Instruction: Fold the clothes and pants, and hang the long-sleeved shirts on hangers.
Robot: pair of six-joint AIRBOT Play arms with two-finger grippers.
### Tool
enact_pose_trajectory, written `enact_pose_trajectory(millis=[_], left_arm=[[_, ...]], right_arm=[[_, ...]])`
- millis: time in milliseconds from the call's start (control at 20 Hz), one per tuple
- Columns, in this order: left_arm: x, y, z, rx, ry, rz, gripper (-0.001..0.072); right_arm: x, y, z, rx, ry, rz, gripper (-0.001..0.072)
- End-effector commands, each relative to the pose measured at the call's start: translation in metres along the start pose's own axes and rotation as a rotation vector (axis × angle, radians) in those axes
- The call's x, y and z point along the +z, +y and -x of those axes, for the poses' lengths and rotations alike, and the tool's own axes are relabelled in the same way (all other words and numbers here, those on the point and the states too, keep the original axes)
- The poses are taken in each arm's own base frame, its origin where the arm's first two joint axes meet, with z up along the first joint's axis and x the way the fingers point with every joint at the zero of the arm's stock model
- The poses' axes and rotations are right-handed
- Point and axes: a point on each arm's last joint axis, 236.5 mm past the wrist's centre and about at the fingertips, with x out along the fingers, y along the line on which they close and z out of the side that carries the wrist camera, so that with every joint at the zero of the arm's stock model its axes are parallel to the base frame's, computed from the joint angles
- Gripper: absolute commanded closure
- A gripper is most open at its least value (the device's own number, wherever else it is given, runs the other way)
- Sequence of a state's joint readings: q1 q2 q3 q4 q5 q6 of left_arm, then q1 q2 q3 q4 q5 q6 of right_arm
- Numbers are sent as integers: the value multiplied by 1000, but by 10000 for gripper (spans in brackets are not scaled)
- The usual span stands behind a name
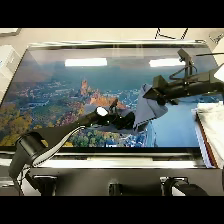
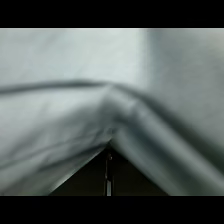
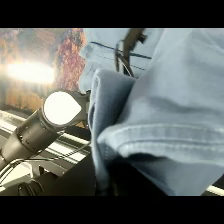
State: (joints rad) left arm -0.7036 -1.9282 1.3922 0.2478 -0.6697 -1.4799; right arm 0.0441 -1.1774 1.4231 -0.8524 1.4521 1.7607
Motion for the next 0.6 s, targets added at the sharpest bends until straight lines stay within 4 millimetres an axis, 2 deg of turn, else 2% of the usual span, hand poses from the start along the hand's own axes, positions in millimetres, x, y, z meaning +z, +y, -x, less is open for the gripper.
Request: enact_pose_trajectory(millis=[0, 50, 150, 250, 300, 400, 450, 550], left_arm=[[41, 0, 39, 33, -77, -117, 688], [63, 8, 73, 82, -99, -171, 687], [110, 17, 159, 171, -190, -261, 688], [148, 14, 262, 225, -336, -303, 687], [158, 8, 316, 236, -419, -310, 687], [157, -10, 409, 256, -570, -353, 686], [149, -21, 446, 272, -634, -387, 686], [125, -40, 502, 319, -741, -453, 686]], right_arm=[[14, 8, -20, 31, -26, -18, 673], [18, 16, -33, 64, -21, -19, 673], [22, 39, -69, 168, 13, -26, 673], [28, 56, -113, 250, 34, -66, 673], [29, 61, -135, 280, 47, -90, 673], [28, 66, -185, 332, 74, -159, 673], [27, 64, -212, 345, 85, -209, 673], [16, 57, -260, 354, 123, -315, 672]])
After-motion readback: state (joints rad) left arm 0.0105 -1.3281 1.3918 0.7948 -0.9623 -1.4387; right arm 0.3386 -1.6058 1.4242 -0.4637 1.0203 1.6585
